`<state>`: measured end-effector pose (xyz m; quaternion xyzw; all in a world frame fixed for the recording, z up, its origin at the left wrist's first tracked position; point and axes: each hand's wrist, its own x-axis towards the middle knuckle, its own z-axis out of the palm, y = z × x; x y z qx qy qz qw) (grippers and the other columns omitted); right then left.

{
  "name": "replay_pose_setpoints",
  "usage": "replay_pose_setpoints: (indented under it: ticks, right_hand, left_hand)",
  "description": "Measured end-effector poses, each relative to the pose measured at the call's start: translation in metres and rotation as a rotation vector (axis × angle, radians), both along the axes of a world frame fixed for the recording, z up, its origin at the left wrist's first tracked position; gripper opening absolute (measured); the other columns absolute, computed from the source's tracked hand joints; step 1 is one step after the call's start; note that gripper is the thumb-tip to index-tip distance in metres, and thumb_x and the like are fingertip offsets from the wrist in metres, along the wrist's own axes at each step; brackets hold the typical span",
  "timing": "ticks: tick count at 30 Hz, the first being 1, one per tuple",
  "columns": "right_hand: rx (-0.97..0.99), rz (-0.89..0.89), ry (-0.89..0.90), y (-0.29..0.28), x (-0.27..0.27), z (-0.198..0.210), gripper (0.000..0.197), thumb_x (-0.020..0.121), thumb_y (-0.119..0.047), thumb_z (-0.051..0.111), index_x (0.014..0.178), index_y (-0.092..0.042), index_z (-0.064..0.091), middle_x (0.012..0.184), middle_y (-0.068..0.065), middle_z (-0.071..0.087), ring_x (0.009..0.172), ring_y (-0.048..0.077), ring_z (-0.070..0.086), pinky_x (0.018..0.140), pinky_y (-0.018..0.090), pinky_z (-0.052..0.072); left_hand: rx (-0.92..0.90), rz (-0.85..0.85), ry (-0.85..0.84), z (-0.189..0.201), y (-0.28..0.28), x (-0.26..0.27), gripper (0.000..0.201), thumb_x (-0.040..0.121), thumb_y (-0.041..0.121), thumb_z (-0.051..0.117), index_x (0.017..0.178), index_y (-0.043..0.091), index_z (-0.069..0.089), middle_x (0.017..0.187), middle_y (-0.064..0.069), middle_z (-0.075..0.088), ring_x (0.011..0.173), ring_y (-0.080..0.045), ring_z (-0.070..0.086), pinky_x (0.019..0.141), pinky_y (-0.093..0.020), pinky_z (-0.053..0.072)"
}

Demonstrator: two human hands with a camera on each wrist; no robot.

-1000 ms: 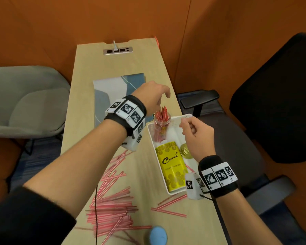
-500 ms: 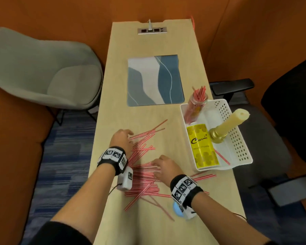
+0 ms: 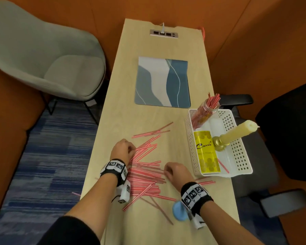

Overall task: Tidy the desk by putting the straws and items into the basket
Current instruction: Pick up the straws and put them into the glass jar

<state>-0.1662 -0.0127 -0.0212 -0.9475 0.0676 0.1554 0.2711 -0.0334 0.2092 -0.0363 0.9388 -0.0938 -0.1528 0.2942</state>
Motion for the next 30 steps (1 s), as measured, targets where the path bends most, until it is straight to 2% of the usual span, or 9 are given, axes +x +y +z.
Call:
replay_pose_setpoints:
  ticks: [3,7,10,12,14,17,21,25,30]
  right_hand:
    - [0.114,-0.068,-0.026,-0.007,-0.003,0.013,0.006,0.086,-0.012,0.069,0.089,-0.014,0.074,0.079,-0.002,0.069,0.072,0.012,0.063,0.071,0.019,0.048]
    - [0.326,-0.259,-0.168,-0.017,0.003,0.047,0.014,0.08,-0.008,0.077,0.081,-0.021,0.076,0.077,-0.007,0.073,0.071,0.011,0.066,0.068,0.014,0.051]
    - [0.451,-0.353,-0.264,-0.032,0.013,0.088,0.008,0.082,-0.009,0.078,0.084,-0.016,0.078,0.079,-0.005,0.074,0.073,0.012,0.069,0.073,0.02,0.056]
    - [0.488,-0.383,-0.314,-0.044,0.022,0.12,0.004,0.083,-0.01,0.077,0.085,-0.013,0.078,0.075,0.0,0.074,0.069,0.015,0.069,0.072,0.025,0.058]
    - [0.428,-0.36,-0.395,-0.061,0.03,0.155,0.003,0.084,-0.013,0.077,0.084,-0.016,0.077,0.071,-0.003,0.073,0.065,0.01,0.068,0.069,0.02,0.056]
    - [0.22,-0.318,-0.61,-0.097,0.042,0.206,0.001,0.084,-0.019,0.076,0.085,-0.018,0.077,0.07,-0.015,0.069,0.066,0.002,0.065,0.068,0.009,0.049]
    - [-0.076,-0.398,-0.814,-0.149,0.056,0.264,0.007,0.088,-0.02,0.072,0.086,-0.015,0.076,0.075,-0.007,0.069,0.068,0.005,0.062,0.07,0.003,0.042]
    - [-0.237,-0.386,-0.703,-0.182,0.077,0.279,0.012,0.092,-0.027,0.066,0.09,-0.018,0.075,0.081,-0.006,0.069,0.075,0.009,0.063,0.074,0.022,0.049]
    - [-0.262,-0.257,-0.468,-0.19,0.12,0.231,0.016,0.093,-0.029,0.064,0.093,-0.018,0.075,0.084,-0.003,0.071,0.077,0.012,0.063,0.077,0.029,0.055]
  left_hand:
    - [-0.022,0.005,0.055,0.011,0.008,-0.001,0.009,0.082,0.016,0.073,0.08,0.024,0.077,0.08,0.007,0.072,0.073,-0.01,0.065,0.075,-0.03,0.058]
    - [-0.087,-0.022,0.015,0.03,0.012,0.008,0.013,0.086,0.015,0.07,0.085,0.024,0.079,0.087,0.012,0.066,0.08,-0.006,0.062,0.076,-0.023,0.053]
    - [-0.2,-0.07,-0.05,0.057,0.004,0.023,0.018,0.085,0.003,0.07,0.092,0.016,0.079,0.086,0.007,0.065,0.076,-0.005,0.061,0.074,-0.02,0.05]
    - [-0.272,-0.083,-0.083,0.084,-0.006,0.031,0.017,0.081,0.003,0.075,0.093,0.016,0.079,0.083,0.003,0.071,0.073,-0.009,0.065,0.073,-0.018,0.053]
    - [-0.343,-0.083,-0.079,0.112,-0.02,0.037,0.022,0.077,0.003,0.079,0.093,0.017,0.077,0.077,0.0,0.073,0.073,-0.015,0.068,0.073,-0.016,0.055]
    - [-0.377,-0.124,-0.091,0.153,-0.044,0.042,0.02,0.075,0.007,0.082,0.09,0.02,0.076,0.072,0.002,0.072,0.07,-0.01,0.069,0.075,-0.019,0.057]
    - [-0.372,-0.234,-0.229,0.208,-0.082,0.045,0.01,0.077,0.017,0.082,0.085,0.02,0.078,0.071,0.011,0.071,0.069,-0.003,0.067,0.072,-0.016,0.055]
    - [-0.395,-0.353,-0.384,0.257,-0.123,0.052,0.01,0.083,0.013,0.077,0.092,0.018,0.077,0.076,0.009,0.071,0.071,-0.002,0.065,0.072,-0.012,0.052]
    - [-0.405,-0.421,-0.511,0.298,-0.171,0.067,0.01,0.087,0.011,0.072,0.096,0.015,0.075,0.082,0.004,0.071,0.076,-0.009,0.066,0.076,-0.025,0.056]
